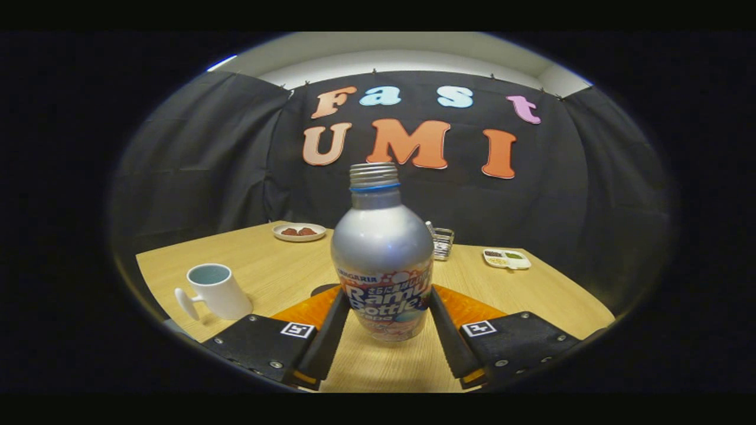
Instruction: Take the bottle from table, then pour the juice into the cup, finally place the bottle on the coaster
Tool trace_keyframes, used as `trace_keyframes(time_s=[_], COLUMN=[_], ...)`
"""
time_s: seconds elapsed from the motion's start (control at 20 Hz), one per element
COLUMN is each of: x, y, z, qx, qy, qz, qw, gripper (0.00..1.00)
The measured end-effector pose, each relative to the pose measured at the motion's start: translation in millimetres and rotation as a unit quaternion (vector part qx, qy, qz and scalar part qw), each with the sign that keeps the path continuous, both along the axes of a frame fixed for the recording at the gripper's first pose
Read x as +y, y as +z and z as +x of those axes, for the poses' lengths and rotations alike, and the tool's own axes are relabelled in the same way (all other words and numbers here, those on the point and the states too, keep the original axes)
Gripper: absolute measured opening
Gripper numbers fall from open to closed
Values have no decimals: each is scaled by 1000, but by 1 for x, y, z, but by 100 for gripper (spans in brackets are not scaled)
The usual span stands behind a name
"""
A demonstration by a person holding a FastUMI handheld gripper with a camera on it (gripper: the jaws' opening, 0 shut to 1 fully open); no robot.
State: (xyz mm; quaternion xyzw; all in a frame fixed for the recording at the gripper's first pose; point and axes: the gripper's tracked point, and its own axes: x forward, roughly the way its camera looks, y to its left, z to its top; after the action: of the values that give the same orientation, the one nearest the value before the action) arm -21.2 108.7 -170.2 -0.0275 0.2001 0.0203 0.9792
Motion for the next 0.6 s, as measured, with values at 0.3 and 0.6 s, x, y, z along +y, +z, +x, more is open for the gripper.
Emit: trace_keyframes(time_s=[0.3,0.6], x=[19,49], y=[12,17], z=[10,11], qx=[-40,-64], qy=[22,68], qz=[-153,-249], qw=[987,964], gripper=[76,75])
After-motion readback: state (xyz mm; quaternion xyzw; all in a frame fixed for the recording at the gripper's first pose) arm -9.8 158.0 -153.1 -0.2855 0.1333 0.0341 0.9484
